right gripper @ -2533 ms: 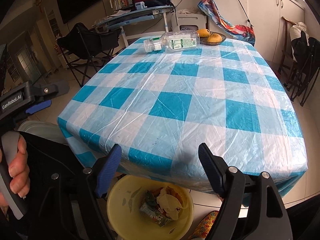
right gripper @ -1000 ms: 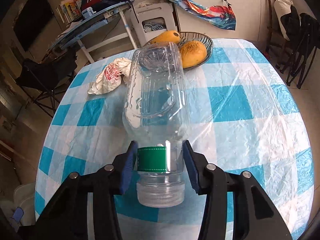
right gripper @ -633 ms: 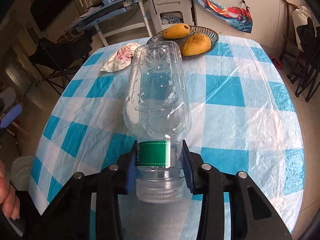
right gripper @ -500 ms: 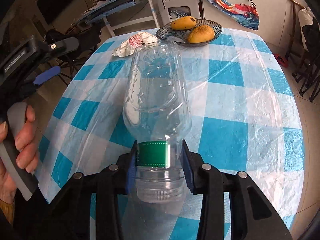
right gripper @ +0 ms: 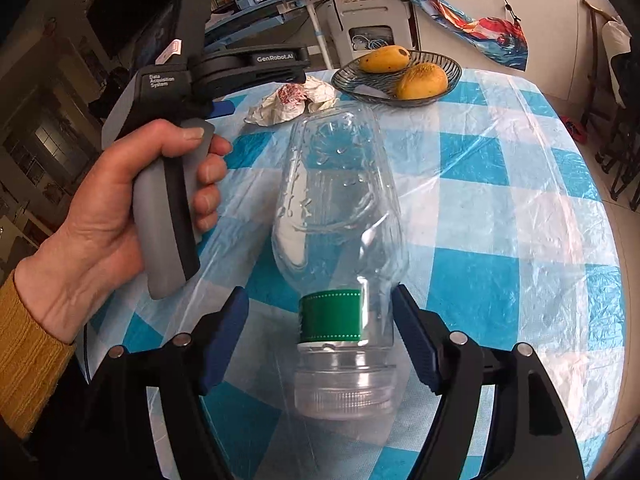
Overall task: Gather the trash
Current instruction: 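Grasp the crumpled white plastic bag with the left gripper while the right gripper holds the bottle, then lift the bag with the left gripper while the right gripper lifts the bottle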
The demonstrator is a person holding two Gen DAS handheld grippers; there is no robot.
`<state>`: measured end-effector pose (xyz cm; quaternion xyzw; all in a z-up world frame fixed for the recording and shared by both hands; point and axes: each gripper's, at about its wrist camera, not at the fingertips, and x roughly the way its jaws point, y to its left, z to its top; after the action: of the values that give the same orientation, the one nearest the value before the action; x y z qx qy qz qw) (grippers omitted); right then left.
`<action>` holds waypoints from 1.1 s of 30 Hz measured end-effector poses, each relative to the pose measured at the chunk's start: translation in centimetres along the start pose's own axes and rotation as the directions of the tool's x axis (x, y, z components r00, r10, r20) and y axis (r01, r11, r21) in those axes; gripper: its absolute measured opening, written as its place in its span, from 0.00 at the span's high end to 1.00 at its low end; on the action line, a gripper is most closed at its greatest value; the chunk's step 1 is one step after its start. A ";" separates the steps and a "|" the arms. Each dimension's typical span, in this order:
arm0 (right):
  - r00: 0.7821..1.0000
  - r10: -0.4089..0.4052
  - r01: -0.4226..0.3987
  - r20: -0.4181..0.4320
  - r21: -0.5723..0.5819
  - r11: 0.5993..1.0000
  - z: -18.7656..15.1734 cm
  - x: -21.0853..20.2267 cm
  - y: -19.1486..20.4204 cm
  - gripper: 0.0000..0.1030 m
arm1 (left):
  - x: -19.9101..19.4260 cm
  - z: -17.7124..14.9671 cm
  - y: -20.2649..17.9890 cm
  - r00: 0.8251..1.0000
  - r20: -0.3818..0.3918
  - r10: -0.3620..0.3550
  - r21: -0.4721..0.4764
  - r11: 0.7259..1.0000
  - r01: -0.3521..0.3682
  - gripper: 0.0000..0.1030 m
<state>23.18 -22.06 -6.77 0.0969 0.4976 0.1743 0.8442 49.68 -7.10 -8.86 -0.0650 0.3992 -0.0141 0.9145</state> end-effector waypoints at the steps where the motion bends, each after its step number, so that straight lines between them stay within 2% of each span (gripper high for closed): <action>1: 1.000 -0.005 0.005 0.004 0.005 1.000 0.0 0.0 -0.1 0.31 | 0.6 0.1 0.0 1.000 -0.016 -0.002 0.001 1.000 0.002 0.12; 3: 1.000 -0.025 0.025 0.017 0.028 0.999 0.2 0.1 -0.6 0.30 | 1.5 -0.2 0.1 0.998 -0.047 -0.041 -0.007 0.999 0.041 0.34; 4: 0.999 -0.035 0.034 0.024 0.041 0.999 0.3 0.1 -0.9 0.30 | 1.8 -0.3 0.1 0.996 -0.055 -0.067 -0.013 0.998 0.066 0.40; 6: 0.998 -0.048 0.046 0.035 0.059 0.997 0.5 0.1 -1.4 0.30 | 1.6 -0.5 -0.1 0.993 -0.060 -0.106 0.006 0.994 0.106 0.71; 8: 0.998 -0.045 0.042 0.044 0.069 0.997 0.6 0.2 -1.7 0.30 | 0.6 -1.0 -0.7 0.992 -0.061 -0.109 0.042 0.993 0.112 0.79; 9: 0.998 -0.036 0.033 0.045 0.071 0.997 0.6 0.2 -1.8 0.31 | -0.2 -1.3 -1.0 0.993 -0.054 -0.109 0.065 0.991 0.113 0.80; 10: 0.999 -0.016 0.013 0.043 0.069 0.998 0.7 0.3 -1.8 0.42 | -1.0 -1.7 -1.1 0.993 -0.051 -0.110 0.084 0.990 0.114 0.81; 17: 0.999 -0.003 0.003 0.046 0.013 1.000 -0.1 -0.5 -0.6 0.43 | -9.5 -5.6 -0.3 0.996 -0.013 -0.092 0.166 0.982 0.093 0.81; 23: 0.999 0.013 -0.016 0.040 0.065 0.998 -1.8 -1.5 -0.6 0.43 | -16.3 -9.5 1.6 0.997 0.016 -0.070 0.209 0.976 0.065 0.81; 28: 0.999 -0.017 0.015 0.052 0.040 0.999 -2.9 -2.6 0.1 0.43 | -19.5 -12.4 3.4 0.997 0.000 -0.079 0.186 0.979 0.078 0.81; 33: 0.998 -0.037 0.035 0.053 0.042 0.998 -3.9 -3.0 0.3 0.43 | -20.7 -14.4 4.2 0.995 -0.036 -0.098 0.159 0.982 0.103 0.81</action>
<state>18.35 -22.95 -6.15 0.1099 0.4801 0.1459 0.8580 24.94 -2.84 -4.07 -0.0110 0.4058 -0.0932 0.9091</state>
